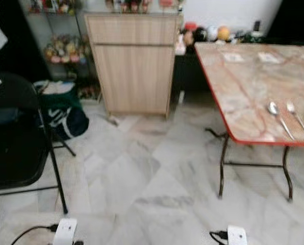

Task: Setting the table

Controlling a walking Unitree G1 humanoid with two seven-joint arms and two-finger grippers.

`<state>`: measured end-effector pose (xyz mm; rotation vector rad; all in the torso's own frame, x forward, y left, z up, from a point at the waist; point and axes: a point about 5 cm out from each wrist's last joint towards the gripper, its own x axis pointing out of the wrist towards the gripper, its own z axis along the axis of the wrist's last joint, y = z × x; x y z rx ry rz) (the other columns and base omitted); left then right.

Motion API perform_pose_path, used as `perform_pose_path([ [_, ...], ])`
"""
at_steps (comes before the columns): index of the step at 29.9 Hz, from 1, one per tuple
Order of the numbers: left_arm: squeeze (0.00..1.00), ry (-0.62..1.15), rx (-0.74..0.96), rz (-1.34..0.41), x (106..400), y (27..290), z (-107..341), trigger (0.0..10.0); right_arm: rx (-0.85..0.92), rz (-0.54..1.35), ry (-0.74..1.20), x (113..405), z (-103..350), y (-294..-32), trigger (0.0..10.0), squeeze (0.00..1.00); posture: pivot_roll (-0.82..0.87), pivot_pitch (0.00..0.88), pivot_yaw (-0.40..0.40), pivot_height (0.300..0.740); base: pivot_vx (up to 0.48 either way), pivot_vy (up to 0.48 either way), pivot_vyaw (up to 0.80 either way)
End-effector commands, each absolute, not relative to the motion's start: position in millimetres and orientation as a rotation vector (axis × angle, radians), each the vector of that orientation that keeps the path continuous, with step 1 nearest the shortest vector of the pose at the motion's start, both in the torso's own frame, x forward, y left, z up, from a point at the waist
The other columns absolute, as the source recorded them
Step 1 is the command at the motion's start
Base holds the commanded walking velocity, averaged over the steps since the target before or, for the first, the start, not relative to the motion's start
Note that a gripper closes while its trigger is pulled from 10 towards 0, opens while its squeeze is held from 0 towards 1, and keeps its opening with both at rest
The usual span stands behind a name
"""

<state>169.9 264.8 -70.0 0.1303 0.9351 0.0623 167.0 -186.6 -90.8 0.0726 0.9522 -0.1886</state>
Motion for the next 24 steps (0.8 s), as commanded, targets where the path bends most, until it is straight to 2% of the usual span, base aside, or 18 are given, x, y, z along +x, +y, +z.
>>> perform_pose_path([
  [1,0.00,0.903,-0.063,0.126,183.2,244.9,-70.9,10.0,0.209,-0.089,0.988,165.3,-94.2,-164.3,10.0,0.00,0.15,0.000,-0.111,0.740,0.000,0.000,0.00],
  [8,0.00,0.894,-0.063,0.113,187.1,241.2,-70.0,10.0,0.194,-0.115,0.991,160.3,-94.8,-180.1,10.0,0.00,0.15,0.000,-0.109,0.740,0.000,0.000,0.00],
  [24,0.00,0.894,-0.063,0.113,187.1,241.2,-70.0,10.0,0.194,-0.115,0.991,160.3,-94.8,-180.1,10.0,0.00,0.15,0.000,-0.109,0.740,0.000,0.000,0.00],
])
